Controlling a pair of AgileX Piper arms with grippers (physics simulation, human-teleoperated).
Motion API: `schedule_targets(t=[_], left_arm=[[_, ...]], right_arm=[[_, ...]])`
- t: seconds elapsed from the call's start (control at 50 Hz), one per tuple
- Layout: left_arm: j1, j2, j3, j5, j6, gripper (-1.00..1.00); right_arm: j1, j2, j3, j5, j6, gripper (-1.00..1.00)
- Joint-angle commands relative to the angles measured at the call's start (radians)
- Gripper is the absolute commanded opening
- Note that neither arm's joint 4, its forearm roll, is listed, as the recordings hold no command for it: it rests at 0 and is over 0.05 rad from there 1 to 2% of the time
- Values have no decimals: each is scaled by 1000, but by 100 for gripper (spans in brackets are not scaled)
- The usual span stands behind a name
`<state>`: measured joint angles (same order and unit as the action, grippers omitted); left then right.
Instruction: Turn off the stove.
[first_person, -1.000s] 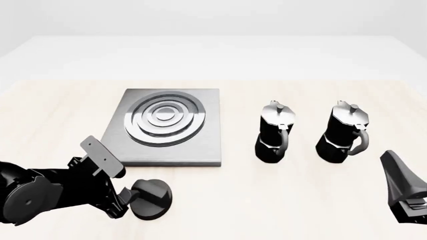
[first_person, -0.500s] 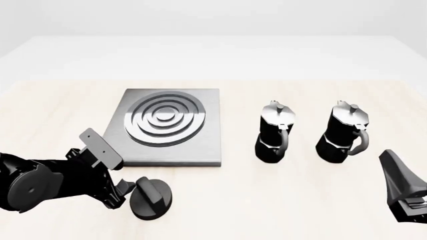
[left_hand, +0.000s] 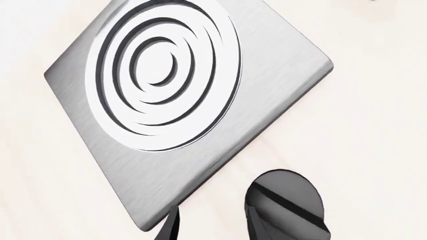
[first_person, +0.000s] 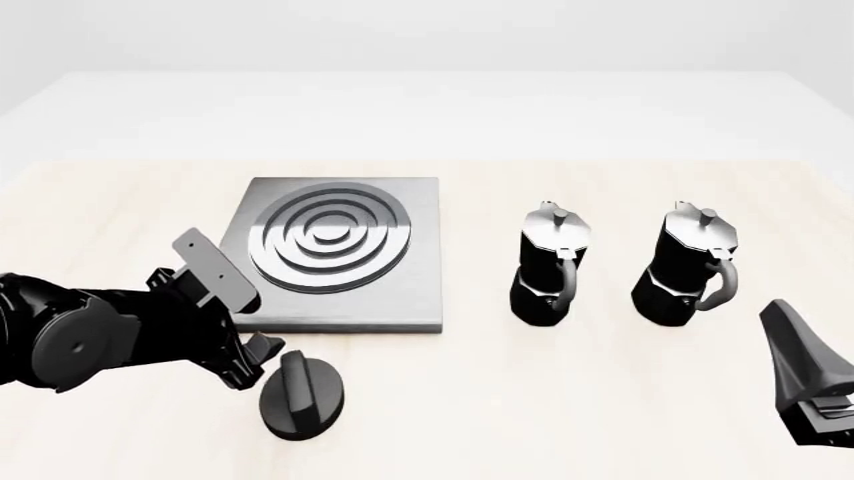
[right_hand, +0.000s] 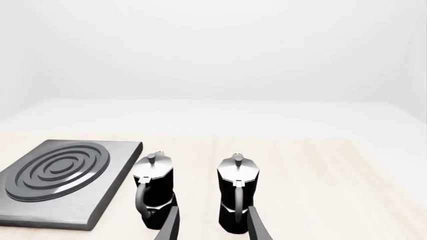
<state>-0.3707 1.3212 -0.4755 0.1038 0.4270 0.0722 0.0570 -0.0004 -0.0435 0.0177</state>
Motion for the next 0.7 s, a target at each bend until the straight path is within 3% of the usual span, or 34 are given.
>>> schedule_targets(t=[0.02, 0.36, 0.54, 0.7], left_arm=[[-32, 21, -28, -6, -7, 100], [-17, -9, -77, 37, 31, 100], [72, -84, -135, 113, 104, 100], [119, -164, -150, 175, 126, 100]], right_arm=[[-3, -3, 0, 1, 3, 100], [1, -3, 0, 3, 4, 100], [4, -5, 0, 5, 3, 100], [8, -12, 0, 11, 4, 100]])
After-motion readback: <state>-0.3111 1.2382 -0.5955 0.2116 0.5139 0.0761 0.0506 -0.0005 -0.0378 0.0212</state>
